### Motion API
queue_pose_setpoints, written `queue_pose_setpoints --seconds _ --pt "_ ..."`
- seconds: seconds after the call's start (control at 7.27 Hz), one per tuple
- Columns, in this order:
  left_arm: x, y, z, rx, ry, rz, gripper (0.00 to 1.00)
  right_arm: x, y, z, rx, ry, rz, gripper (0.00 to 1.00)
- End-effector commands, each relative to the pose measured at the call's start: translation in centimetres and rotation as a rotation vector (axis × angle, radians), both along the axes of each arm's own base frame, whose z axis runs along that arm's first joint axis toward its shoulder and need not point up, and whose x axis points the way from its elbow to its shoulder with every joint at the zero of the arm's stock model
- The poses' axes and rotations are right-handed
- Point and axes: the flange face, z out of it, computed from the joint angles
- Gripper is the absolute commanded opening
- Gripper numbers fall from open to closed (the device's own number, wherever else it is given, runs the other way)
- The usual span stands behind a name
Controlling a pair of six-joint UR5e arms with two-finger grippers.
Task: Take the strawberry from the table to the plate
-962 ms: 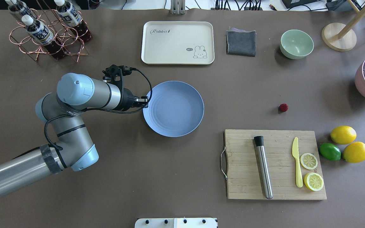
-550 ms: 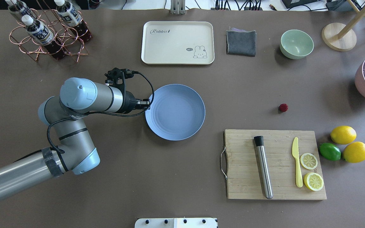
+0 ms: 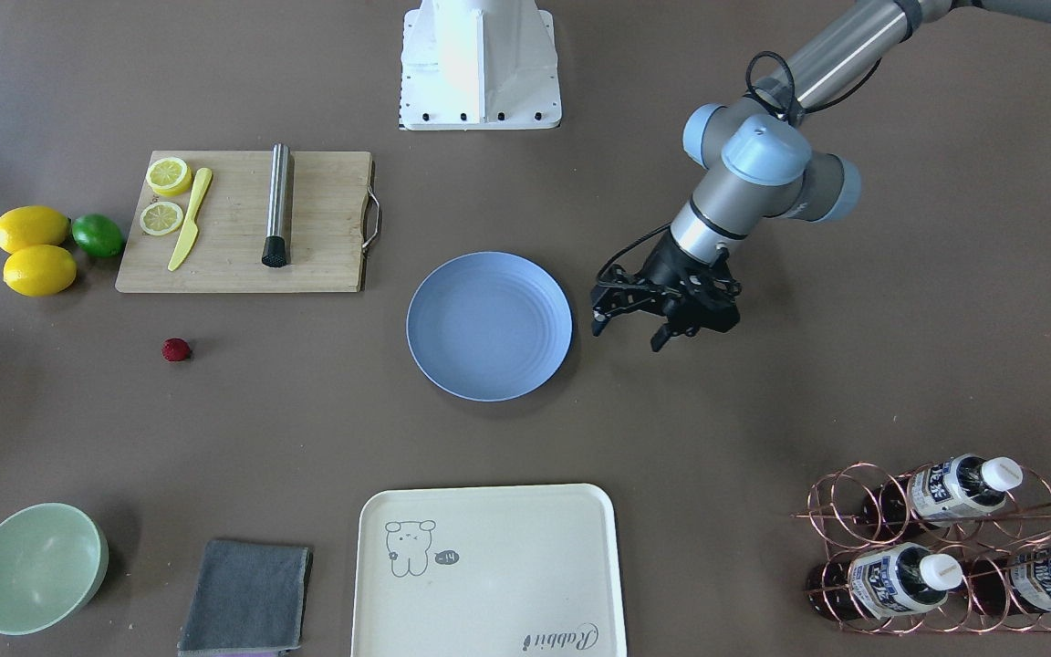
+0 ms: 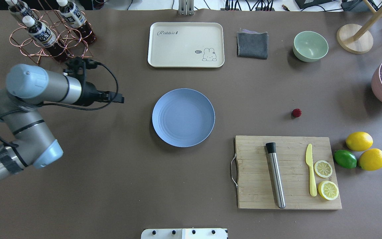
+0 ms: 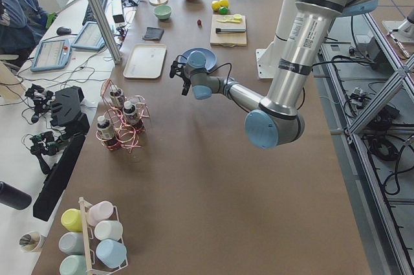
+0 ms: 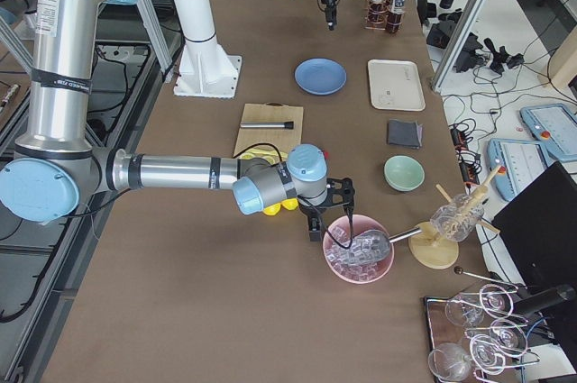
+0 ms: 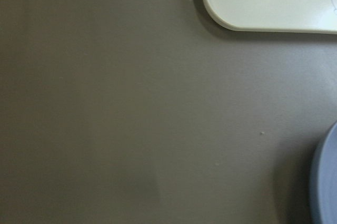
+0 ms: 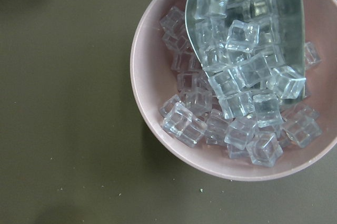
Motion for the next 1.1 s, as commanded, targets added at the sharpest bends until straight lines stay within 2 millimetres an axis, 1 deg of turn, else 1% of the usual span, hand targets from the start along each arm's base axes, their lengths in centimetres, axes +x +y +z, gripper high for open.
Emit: queue_pose_setpoints --seconds 0.0,0.14,0.28,0.41,0.55,0.69,0.83,0.96 --pt "-12.6 -1.0 6.3 0.113 -0.073 0.075 0.98 -0.3 0.0 0.1 -0.001 0.003 -0.006 1.0" --pt "-18.0 -2.5 7.4 0.151 -0.123 0.119 0.98 -0.4 -0.1 0.0 0.001 0.005 -0.007 1.0" --pt "-22.6 -3.6 9.5 0.136 -0.184 0.18 0.98 -0.5 -0.1 0.1 0.0 0.006 -0.008 1.0" --pt "-28.4 -4.4 11.7 0.13 -0.269 0.221 0.98 -0.5 -0.1 0.1 0.0 0.006 -0.01 1.0" --pt "-32.9 -4.5 13.8 0.125 -0.325 0.297 0.98 -0.5 -0.1 0.1 0.0 0.007 -0.009 1.0" --pt "-36.0 -3.7 15.2 0.089 -0.34 0.309 0.98 -0.5 -0.1 0.1 -0.001 0.007 -0.008 1.0" --pt "-36.9 -2.3 17.4 0.041 -0.334 0.304 0.98 -1.0 -0.4 -0.3 -0.015 0.001 0.004 1.0" --pt "-36.8 -1.6 18.7 -0.004 -0.329 0.312 0.98 -3.3 -1.8 -2.0 -0.054 -0.012 0.038 0.99"
